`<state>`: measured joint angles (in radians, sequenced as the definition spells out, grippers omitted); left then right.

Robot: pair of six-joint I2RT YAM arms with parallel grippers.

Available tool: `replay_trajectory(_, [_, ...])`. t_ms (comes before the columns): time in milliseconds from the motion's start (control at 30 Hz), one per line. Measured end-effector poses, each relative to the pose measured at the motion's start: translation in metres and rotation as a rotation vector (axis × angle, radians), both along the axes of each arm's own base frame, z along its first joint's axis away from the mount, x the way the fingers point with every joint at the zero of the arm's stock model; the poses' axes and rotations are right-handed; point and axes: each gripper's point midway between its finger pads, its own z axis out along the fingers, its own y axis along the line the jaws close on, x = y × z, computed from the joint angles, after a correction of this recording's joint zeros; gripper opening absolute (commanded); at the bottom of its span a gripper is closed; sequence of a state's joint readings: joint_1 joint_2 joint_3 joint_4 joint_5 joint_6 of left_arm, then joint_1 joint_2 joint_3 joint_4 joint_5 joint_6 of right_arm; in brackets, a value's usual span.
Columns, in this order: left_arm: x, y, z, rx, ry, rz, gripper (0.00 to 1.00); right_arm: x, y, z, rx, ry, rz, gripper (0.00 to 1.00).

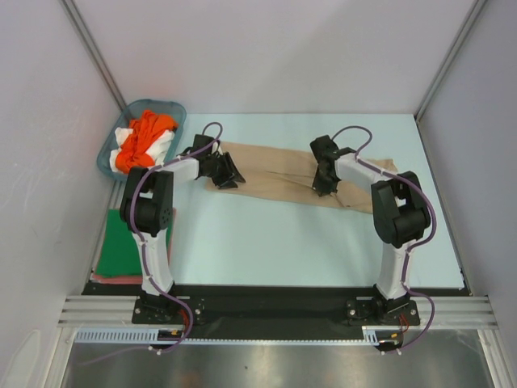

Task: Fold and stack the t-shirts
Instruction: Fold the tshirt

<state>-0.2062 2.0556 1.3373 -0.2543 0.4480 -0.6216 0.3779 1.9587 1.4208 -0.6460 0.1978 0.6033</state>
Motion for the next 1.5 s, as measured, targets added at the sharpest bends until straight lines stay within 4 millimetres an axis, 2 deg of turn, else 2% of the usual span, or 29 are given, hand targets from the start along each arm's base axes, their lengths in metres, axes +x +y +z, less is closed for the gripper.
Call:
replay_trajectory(100, [0.0, 0.0, 0.0, 0.0, 0.001, 0.0, 0.46, -0.008, -0.003, -0.006, -0.005, 0.023, -0.003, 0.0])
replay_trajectory(300, [0.0, 0.0, 0.0, 0.001, 0.001, 0.001, 0.46, -0.001, -0.012, -0.005, -0.007, 0.014, -0.021, 0.0])
replay_trajectory(567, [0.0, 0.001, 0.0, 0.001, 0.002, 0.001, 0.46, 0.034, -0.027, -0.01, -0.01, -0.012, -0.046, 0.0])
replay_trajectory(733, [0.0, 0.001, 0.0, 0.0, 0.002, 0.001, 0.46, 0.059, -0.02, -0.008, 0.009, -0.044, -0.043, 0.0])
replay_trajectory(967, [0.0, 0.001, 0.0, -0.001, 0.002, 0.001, 0.46, 0.067, -0.017, -0.007, 0.027, -0.053, -0.029, 0.0])
replay_trajectory(1100, [0.0, 0.0, 0.0, -0.005, 0.001, -0.004, 0.47, 0.091, -0.018, 0.005, 0.05, -0.076, -0.018, 0.16])
replay_trajectory(1133, [0.0, 0.0, 0.0, -0.006, 0.001, -0.005, 0.47, 0.092, -0.021, 0.01, 0.052, -0.081, -0.016, 0.27])
replay_trajectory(1167, [0.0, 0.0, 0.0, -0.008, 0.001, -0.007, 0.47, 0.09, -0.025, 0.016, 0.057, -0.084, -0.018, 0.34])
replay_trajectory(1200, [0.0, 0.0, 0.001, -0.009, -0.002, -0.011, 0.47, 0.087, -0.029, 0.022, 0.064, -0.086, -0.018, 0.46])
replay_trajectory(1267, [-0.001, 0.0, 0.001, -0.013, -0.007, -0.02, 0.47, 0.071, -0.037, 0.038, 0.102, -0.082, -0.019, 0.58])
replay_trajectory(1300, [-0.001, 0.0, 0.001, -0.015, -0.01, -0.025, 0.48, 0.062, -0.044, 0.049, 0.133, -0.076, -0.021, 0.72])
replay_trajectory(1367, [-0.004, 0.0, 0.001, -0.017, -0.011, -0.034, 0.48, 0.052, -0.061, 0.069, 0.189, -0.09, -0.02, 0.77])
replay_trajectory(1433, [-0.008, -0.001, 0.002, -0.024, -0.009, -0.043, 0.48, 0.047, -0.09, 0.084, 0.229, -0.104, -0.035, 0.77])
replay_trajectory(1500, [-0.013, -0.002, 0.001, -0.032, -0.005, -0.052, 0.48, 0.048, -0.123, 0.087, 0.239, -0.117, -0.057, 0.76])
